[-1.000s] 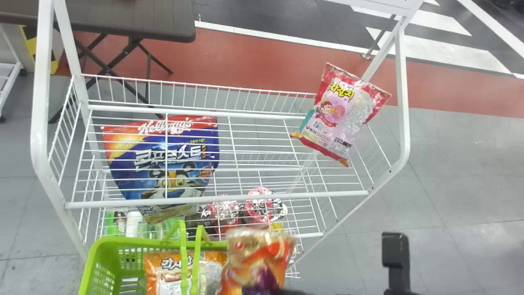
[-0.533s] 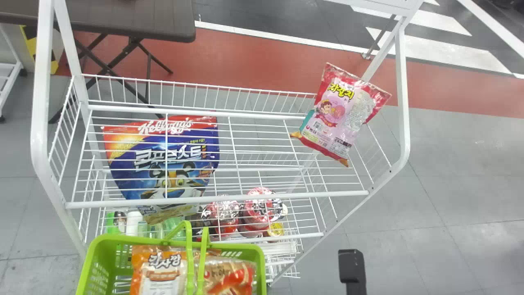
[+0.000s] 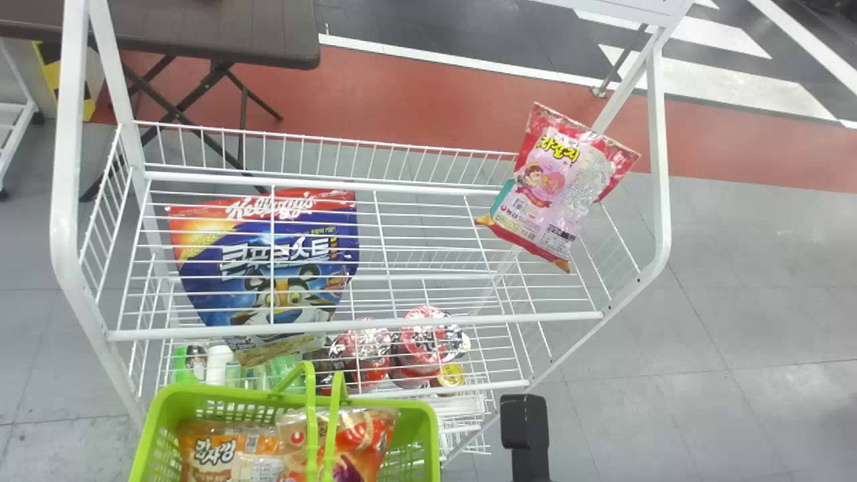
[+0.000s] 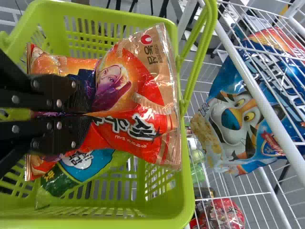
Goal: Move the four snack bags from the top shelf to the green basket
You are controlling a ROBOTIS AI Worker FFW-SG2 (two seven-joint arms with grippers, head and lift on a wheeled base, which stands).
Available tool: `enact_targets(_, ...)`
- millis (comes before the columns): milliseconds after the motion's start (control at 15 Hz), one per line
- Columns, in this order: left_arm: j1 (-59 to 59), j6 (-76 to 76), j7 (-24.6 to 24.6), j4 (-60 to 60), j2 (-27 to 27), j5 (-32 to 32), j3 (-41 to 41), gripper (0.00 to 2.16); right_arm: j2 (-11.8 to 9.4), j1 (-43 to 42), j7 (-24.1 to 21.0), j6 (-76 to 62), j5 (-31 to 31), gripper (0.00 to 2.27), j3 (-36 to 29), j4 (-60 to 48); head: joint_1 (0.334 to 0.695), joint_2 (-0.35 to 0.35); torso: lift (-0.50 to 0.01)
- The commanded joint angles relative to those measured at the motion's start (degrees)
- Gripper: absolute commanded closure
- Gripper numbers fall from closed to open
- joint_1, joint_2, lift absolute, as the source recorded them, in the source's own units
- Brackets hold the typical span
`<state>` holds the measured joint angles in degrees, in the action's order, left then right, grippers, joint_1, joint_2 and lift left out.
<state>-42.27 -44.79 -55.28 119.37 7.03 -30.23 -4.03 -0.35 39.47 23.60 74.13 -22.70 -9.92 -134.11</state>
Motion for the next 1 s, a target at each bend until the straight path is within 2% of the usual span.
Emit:
enact_targets(0,0.0,-0.2,0.0,0.0,-0.1,0.0,0.2,1.4,0.4,1.0,1.7,3.0,-0.5,0.0,-0.5,-2.0,0.695,-0.35,0.0)
enact_targets(133,0.0,0.0,0.1,0.0,-0.2,0.0,0.2,1.4,0.4,1.5,1.7,2.3,-0.8,0.05,-1.7,-4.0,0.695,-0.35,0.0)
enact_targets(267,0.0,0.0,0.1,0.0,-0.3,0.0,0.2,1.4,0.4,1.4,0.7,-7.2,-0.2,0.05,-3.1,-4.4,0.695,-0.35,0.0)
enact_targets(400,0.0,0.0,0.1,0.0,-0.3,0.0,0.2,1.4,0.4,-0.2,-1.6,-26.4,4.2,0.05,-2.6,-1.4,0.695,-0.35,0.0)
enact_targets(533,0.0,0.0,0.1,0.0,-0.2,0.3,-0.2,1.4,0.4,-4.0,-4.1,-39.5,9.8,0.05,-2.3,2.8,0.695,-0.35,0.0)
enact_targets(667,0.0,0.0,0.1,-0.1,0.0,0.4,-0.3,1.4,0.4,-10.6,-7.3,-53.6,15.6,0.05,-2.3,10.1,0.695,-0.35,0.0)
enact_targets(933,0.0,-0.2,0.0,0.0,0.4,0.4,-0.2,1.4,0.4,-24.2,-15.5,-53.8,22.7,0.06,-2.7,21.4,0.695,-0.35,0.0)
